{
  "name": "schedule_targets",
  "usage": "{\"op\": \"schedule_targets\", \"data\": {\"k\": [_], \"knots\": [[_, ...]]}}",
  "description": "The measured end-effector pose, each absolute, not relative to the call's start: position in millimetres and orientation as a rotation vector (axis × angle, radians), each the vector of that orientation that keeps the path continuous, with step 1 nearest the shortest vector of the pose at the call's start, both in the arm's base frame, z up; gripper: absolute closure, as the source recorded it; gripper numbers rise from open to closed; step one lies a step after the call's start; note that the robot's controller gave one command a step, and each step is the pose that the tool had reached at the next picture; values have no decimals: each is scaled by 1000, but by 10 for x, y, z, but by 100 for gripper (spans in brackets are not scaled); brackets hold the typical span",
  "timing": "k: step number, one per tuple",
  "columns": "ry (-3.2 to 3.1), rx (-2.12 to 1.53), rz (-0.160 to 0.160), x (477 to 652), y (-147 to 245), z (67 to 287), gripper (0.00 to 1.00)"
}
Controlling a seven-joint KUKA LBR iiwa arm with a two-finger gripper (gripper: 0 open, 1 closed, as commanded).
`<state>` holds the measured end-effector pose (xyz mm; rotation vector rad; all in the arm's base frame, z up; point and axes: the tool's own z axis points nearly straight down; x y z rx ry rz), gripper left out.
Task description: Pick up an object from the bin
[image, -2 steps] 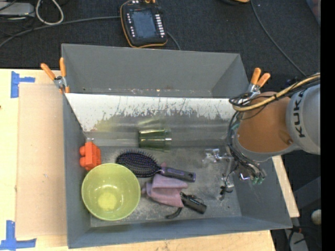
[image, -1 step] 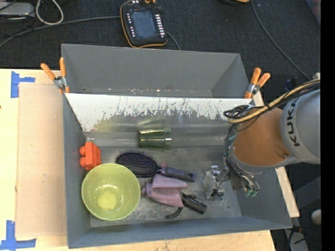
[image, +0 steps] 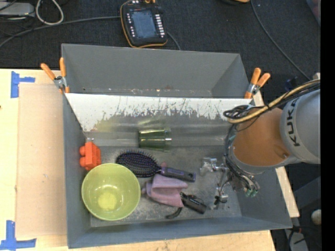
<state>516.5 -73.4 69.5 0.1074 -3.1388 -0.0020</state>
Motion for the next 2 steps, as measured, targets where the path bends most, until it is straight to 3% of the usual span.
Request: {"op": "schedule_targets", "data": {"k": [1,2], "knots": [[-3140,111,-1,5168,-732,699,100],[-3139,113,-2,5166,-728,695,0]]}}
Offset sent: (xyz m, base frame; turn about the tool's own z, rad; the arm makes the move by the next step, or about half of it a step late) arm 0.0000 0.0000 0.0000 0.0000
